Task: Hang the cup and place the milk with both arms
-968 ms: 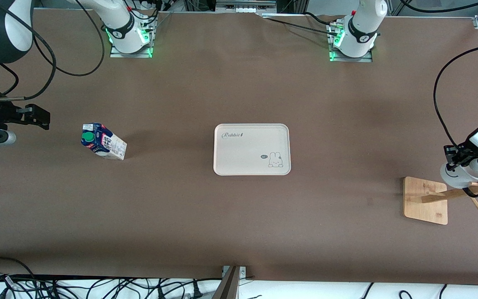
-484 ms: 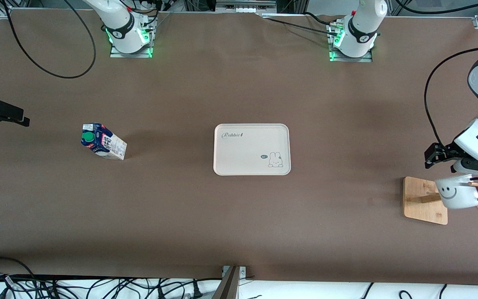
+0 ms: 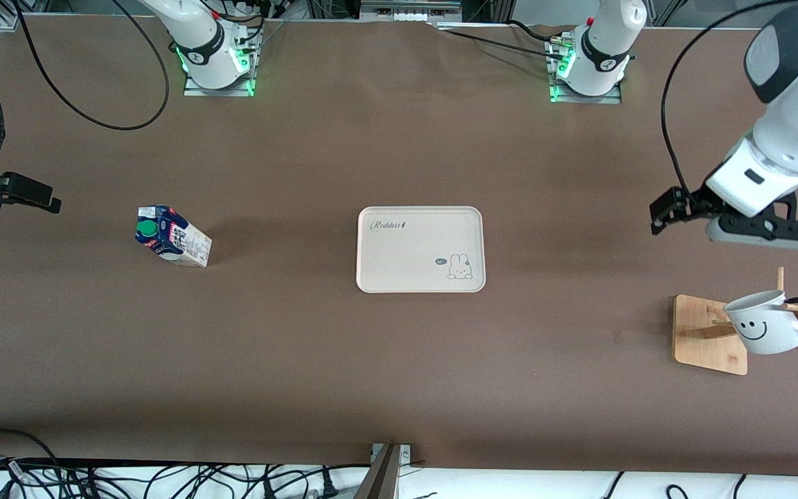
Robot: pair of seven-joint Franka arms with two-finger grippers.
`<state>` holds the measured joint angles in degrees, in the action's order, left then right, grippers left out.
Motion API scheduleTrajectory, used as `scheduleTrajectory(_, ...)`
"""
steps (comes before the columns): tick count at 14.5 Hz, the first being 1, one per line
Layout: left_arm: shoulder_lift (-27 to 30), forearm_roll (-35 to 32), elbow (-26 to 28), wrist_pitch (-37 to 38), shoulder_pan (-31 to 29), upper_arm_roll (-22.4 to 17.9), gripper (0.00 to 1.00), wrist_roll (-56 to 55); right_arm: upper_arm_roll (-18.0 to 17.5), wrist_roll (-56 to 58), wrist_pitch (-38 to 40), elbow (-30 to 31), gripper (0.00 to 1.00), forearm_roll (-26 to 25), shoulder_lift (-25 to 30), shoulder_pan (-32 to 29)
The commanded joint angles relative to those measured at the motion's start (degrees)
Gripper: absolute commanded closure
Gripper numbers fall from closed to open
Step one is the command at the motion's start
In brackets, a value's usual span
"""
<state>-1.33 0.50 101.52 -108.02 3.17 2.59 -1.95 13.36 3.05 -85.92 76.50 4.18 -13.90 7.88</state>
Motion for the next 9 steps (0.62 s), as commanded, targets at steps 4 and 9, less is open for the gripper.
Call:
scheduleTrajectory(4,8.18,0.20,1.58,11.58,0.08,0.13,0.00,-2.01,-9.40,-0.77,-0.57,1.99,0.00,-3.30,2.47,-7.52)
scheduleTrajectory(9,7.75,0.64,0.78,12.66,-0.27,0.13,0.00,-3.58,-9.58,-1.12,5.12,1.64,0.00,-3.21,2.56,-7.79)
